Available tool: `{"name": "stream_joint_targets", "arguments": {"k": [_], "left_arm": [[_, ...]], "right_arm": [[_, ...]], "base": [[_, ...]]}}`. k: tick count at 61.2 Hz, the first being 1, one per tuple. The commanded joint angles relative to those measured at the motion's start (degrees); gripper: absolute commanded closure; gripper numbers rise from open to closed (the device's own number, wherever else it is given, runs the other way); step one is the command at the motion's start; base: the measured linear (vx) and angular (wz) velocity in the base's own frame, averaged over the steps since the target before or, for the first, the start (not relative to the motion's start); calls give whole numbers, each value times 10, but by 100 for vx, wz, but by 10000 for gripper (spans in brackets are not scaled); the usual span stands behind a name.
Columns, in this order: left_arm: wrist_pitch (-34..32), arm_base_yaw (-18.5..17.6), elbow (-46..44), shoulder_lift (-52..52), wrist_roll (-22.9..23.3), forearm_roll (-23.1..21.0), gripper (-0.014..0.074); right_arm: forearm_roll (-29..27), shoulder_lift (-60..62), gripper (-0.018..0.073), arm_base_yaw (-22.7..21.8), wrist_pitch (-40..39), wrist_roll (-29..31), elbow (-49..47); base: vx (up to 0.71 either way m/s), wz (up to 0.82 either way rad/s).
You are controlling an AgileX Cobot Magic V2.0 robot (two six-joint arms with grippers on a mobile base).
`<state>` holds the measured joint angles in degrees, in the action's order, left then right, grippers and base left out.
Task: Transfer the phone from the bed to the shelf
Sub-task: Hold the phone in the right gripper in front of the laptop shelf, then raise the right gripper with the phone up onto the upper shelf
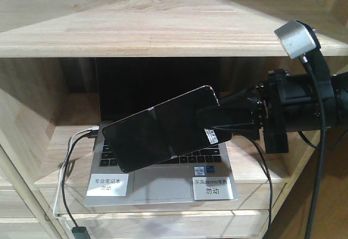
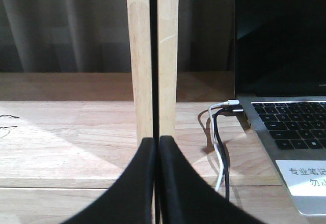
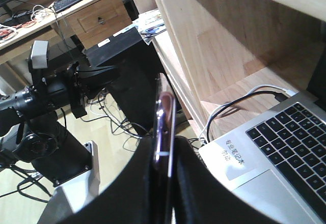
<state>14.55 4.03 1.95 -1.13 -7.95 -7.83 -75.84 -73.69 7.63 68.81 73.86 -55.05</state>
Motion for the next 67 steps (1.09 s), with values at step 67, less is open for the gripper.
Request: {"name": "stream_joint_targets", "arguments": {"k": [67], "left_arm": [[-37, -3, 2, -3, 2, -5, 596]], "right_arm": [[-94, 10, 564, -1, -107, -87, -328]], "base": [[0, 0]]}}
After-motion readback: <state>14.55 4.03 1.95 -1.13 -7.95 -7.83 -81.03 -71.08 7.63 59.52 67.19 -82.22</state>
